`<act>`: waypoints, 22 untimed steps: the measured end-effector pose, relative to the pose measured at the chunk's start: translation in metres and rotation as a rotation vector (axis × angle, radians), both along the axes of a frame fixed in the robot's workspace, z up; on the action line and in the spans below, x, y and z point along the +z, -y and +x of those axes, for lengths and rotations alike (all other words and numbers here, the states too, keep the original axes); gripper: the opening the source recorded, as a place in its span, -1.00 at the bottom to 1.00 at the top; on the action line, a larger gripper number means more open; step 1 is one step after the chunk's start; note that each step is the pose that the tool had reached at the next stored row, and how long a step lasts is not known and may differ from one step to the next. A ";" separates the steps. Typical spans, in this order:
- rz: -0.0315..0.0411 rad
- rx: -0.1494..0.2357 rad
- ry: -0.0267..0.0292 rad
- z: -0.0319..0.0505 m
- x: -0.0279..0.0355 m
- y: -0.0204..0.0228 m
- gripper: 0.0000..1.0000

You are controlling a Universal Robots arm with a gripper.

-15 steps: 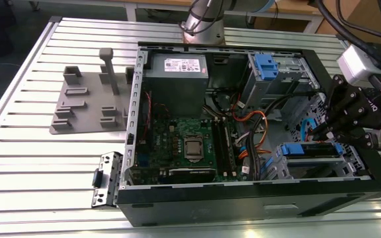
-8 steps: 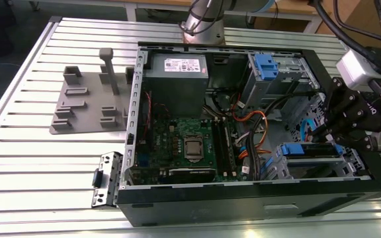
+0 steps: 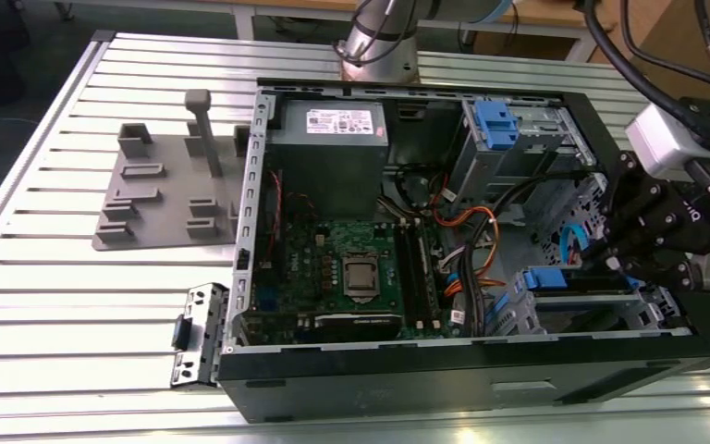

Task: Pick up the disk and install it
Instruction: 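Insert the second disk wire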

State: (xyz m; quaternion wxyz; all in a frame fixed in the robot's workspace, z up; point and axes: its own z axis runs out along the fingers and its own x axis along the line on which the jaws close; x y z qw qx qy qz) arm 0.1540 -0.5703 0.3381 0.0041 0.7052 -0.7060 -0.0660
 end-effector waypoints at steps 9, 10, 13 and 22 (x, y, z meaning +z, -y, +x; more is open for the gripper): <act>-0.0003 0.002 0.0000 0.0000 -0.0054 0.0013 -0.68; -0.0005 0.002 0.0000 0.0000 -0.0057 0.0015 -0.68; -0.0001 0.002 0.0000 0.0000 -0.0072 0.0019 -0.68; -0.0001 0.002 0.0000 0.0000 -0.0083 0.0020 -0.66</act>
